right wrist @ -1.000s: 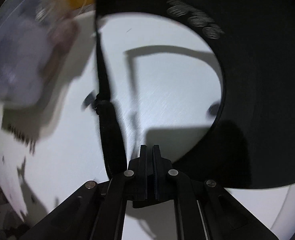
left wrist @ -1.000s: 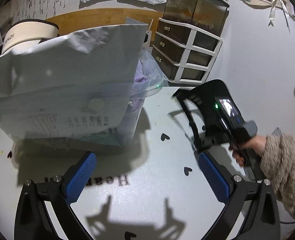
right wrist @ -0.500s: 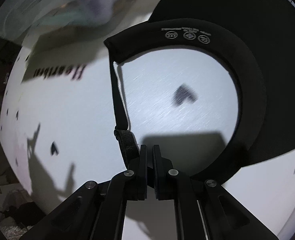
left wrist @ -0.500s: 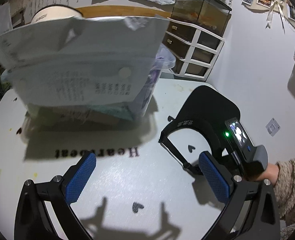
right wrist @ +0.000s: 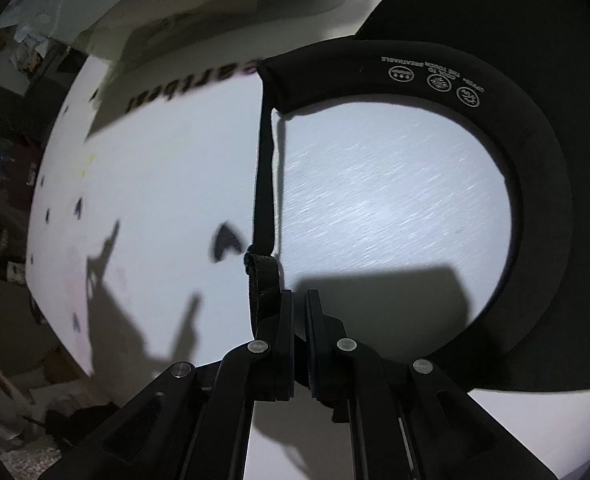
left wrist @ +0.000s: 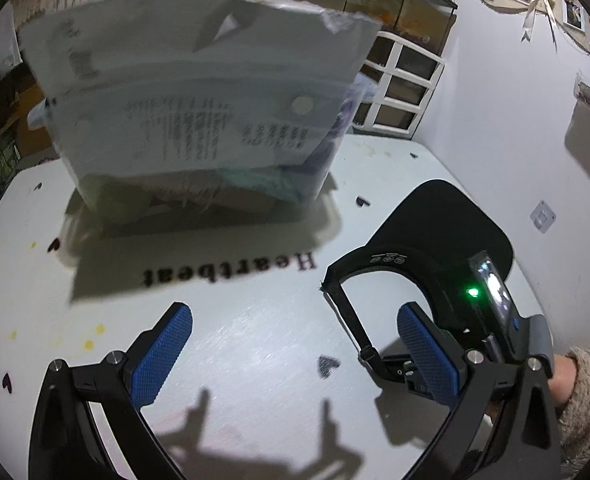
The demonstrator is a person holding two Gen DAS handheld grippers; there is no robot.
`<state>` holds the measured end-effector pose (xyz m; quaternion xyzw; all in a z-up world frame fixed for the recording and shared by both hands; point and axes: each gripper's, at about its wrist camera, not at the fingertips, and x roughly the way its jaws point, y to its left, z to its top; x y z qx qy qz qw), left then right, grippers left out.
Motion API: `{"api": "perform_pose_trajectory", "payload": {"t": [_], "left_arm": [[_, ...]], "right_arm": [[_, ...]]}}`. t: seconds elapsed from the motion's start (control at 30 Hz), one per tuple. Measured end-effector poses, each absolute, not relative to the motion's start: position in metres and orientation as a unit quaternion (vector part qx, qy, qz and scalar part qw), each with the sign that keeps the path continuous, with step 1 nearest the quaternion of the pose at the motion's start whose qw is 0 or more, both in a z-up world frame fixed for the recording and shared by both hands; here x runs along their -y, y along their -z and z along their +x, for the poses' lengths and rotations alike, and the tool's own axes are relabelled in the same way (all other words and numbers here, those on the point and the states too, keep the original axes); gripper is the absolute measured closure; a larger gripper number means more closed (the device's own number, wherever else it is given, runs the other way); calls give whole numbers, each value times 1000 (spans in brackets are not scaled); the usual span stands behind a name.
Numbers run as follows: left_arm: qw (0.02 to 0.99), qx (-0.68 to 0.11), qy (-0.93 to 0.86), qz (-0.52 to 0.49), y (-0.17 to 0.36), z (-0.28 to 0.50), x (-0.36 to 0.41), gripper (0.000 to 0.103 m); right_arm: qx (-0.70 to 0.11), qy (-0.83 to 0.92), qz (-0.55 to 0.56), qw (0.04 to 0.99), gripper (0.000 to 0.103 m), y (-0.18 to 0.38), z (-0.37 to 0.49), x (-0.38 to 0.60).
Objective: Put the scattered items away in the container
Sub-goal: 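Close the right tool on the black visor's strap, then grasp the black visor band with the left tool while the right tool holds it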
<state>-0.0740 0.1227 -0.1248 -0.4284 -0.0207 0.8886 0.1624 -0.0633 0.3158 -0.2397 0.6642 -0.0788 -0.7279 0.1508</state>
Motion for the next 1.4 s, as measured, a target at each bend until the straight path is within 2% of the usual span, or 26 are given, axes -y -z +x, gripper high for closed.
{"api": "perform_pose_trajectory", "payload": {"t": [0.1, 0.17, 0.33, 0.4, 0.47, 0.6, 0.67, 0.8, 0.93, 1.1, 1.3, 1.33, 1.37, 1.4], "left_arm": [[170, 20, -881, -441, 135, -72, -112, 2], [179, 19, -875, -450, 141, -71, -107, 6], [207, 8, -852, -481, 165, -72, -113, 7], [217, -1, -841, -495, 177, -74, -120, 10], [229, 2, -826, -515, 190, -77, -126, 27], [223, -12, -809, -543, 217, -81, -133, 31], [222, -7, -797, -562, 230, -83, -134, 53], [217, -4, -787, -578, 245, -84, -135, 66], [215, -18, -782, -584, 250, -86, -137, 94], [209, -16, -784, -584, 250, -84, -128, 100], [187, -13, -792, -582, 251, -87, -103, 100], [183, -16, -793, -580, 251, -87, -100, 100], [180, -15, -794, -580, 252, -87, -94, 100], [177, -14, -795, -580, 252, -88, -89, 100]], "right_arm": [[106, 725, 662, 158, 96, 242, -50, -304], [109, 725, 661, 163, 96, 243, -42, -293], [116, 725, 656, 173, 96, 245, -23, -265], [117, 725, 655, 176, 96, 246, -17, -256], [132, 723, 655, 174, 96, 250, -15, -251], [143, 727, 650, 169, 96, 249, -8, -256], [149, 727, 649, 167, 96, 250, -5, -257], [157, 728, 647, 164, 96, 252, -2, -254], [160, 726, 650, 160, 96, 254, -4, -244], [140, 729, 653, 148, 95, 244, -6, -244], [116, 783, 596, 131, 95, 185, 0, -270], [119, 795, 582, 126, 89, 169, 1, -278], [123, 806, 567, 122, 62, 153, 3, -286], [126, 816, 552, 117, 43, 137, 4, -294]]}}
